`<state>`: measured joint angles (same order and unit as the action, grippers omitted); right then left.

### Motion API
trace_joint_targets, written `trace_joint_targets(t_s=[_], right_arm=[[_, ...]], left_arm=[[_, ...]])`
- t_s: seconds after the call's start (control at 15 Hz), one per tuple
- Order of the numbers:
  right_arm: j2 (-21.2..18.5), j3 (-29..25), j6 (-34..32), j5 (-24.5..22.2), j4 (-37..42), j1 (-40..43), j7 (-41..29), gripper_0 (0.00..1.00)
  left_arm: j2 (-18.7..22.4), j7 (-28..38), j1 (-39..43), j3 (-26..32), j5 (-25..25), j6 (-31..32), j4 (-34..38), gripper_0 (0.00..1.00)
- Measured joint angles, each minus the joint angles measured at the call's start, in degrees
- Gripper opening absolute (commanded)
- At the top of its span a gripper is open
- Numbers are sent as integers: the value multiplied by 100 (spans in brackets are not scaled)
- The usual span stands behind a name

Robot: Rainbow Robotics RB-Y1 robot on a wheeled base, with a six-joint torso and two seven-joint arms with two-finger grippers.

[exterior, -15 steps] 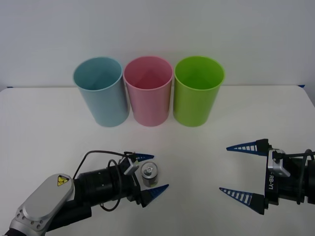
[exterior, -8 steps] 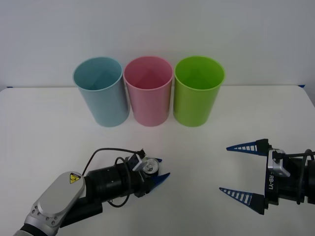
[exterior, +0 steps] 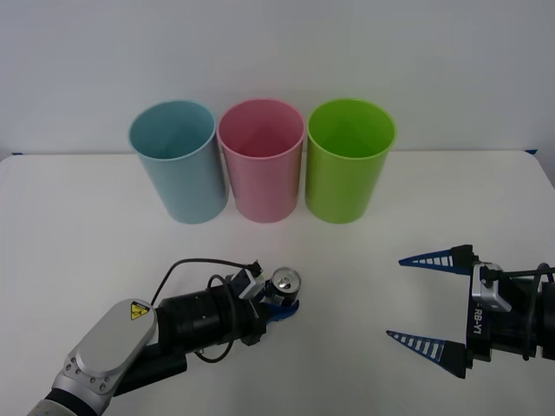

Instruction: Put cans in the blue bin and PET bottles in the pink bin and trash in the green bin.

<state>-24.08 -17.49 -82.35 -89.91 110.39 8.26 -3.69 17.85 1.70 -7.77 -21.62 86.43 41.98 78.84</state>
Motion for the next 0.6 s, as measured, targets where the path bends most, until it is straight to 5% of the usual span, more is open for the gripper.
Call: trace_joint_targets(t_s=[0.6], right_arm=[[0,0,0,0,0,0,0,100]], left_arm=[[-1,69,84,20,-289,79,214,1]])
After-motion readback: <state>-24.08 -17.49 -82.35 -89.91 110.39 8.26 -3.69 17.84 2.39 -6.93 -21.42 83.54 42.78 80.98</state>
